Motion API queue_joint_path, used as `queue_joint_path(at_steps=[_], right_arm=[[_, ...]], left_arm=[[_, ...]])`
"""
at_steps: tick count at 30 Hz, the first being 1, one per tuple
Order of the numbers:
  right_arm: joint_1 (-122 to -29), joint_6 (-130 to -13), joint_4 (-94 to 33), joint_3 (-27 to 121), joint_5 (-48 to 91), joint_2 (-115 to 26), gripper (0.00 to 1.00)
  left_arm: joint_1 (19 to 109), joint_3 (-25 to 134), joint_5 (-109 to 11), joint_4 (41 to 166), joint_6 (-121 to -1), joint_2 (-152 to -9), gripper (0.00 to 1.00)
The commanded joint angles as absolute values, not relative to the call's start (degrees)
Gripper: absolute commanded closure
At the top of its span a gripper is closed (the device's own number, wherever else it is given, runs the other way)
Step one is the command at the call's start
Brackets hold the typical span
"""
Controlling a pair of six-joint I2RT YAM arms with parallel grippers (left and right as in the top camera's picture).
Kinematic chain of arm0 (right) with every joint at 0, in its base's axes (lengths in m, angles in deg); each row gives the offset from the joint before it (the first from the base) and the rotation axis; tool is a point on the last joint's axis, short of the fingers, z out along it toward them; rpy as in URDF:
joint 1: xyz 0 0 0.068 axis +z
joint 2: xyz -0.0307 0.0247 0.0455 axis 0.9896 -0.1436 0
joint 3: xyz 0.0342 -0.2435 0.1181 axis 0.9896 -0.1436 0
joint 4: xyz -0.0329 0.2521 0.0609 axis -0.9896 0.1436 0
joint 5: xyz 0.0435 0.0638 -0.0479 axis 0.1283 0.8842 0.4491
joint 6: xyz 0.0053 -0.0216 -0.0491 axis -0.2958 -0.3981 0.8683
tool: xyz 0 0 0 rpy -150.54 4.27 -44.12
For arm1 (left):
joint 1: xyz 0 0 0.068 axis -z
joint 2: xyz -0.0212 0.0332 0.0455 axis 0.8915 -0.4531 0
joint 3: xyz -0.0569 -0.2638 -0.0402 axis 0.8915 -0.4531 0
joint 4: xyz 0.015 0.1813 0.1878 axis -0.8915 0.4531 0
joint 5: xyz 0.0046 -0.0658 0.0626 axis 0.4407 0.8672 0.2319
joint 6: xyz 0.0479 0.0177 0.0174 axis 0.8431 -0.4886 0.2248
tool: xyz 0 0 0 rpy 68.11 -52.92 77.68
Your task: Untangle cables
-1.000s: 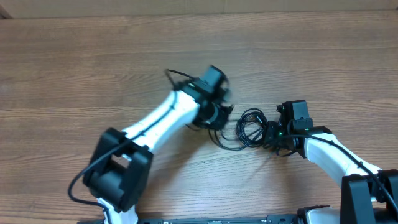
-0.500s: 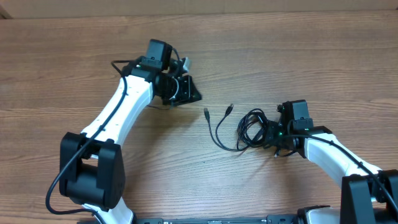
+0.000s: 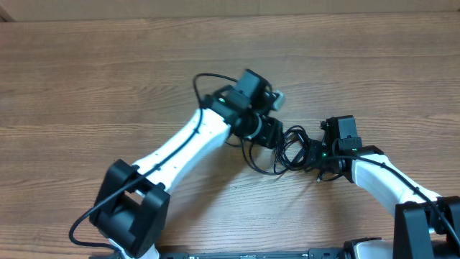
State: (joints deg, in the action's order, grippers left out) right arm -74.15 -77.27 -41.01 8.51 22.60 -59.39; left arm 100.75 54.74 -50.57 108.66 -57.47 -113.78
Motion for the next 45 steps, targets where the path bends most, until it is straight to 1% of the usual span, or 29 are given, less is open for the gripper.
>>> queue_joint_path(at_steps=[1,6,16,19,29,31,33,34,37,40,45], right_arm=[[-74.6,-77.7,-39.7,7.6,18.2,-60.2,0.96],[-74.6,-77.7,-39.3,7.6,18.2,-60.2,0.96],[-74.6,-77.7,-38.6,7.6,18.2,-60.2,0.96],[-74.6,-77.7,-38.6,7.6,18.2,-60.2,0.96],[-74.6,-77.7,-38.6,7.6,18.2,-60.2,0.96],[-74.6,-77.7,-38.6,7.6,18.2,-60.2,0.96],[-74.6,-77.7,-38.5,7.6,18.2,-60.2,0.96],[-74.6,-77.7,-38.5,7.6,18.2,-60.2,0.96],[-74.6,-77.7,-38.5,7.6,18.2,-60.2,0.96],[-74.6,-77.7,-38.5,7.6,18.2,-60.2,0.96],[-74.6,-77.7,-38.5,7.6,18.2,-60.2,0.96]], left_arm=[[103.4,55.5,-59.0,108.0,-56.2,-112.6,0.49],[106.3,55.2,-60.7,105.9,-56.2,-113.4,0.49],[107.0,55.2,-60.5,105.8,-56.6,-117.7,0.52],[107.0,55.2,-60.0,106.1,-57.2,-118.2,0.58],[108.1,55.2,-60.1,108.1,-58.0,-120.1,0.66],[108.5,55.2,-60.1,108.3,-58.1,-121.4,0.75],[108.6,55.2,-60.1,108.4,-58.2,-121.6,0.91],[108.6,55.2,-60.1,108.5,-58.2,-121.6,0.95],[107.6,55.6,-60.2,109.2,-58.1,-120.9,0.96],[105.1,56.6,-60.5,112.5,-58.1,-119.6,0.96],[97.2,57.2,-60.5,118.8,-58.4,-115.6,0.96]])
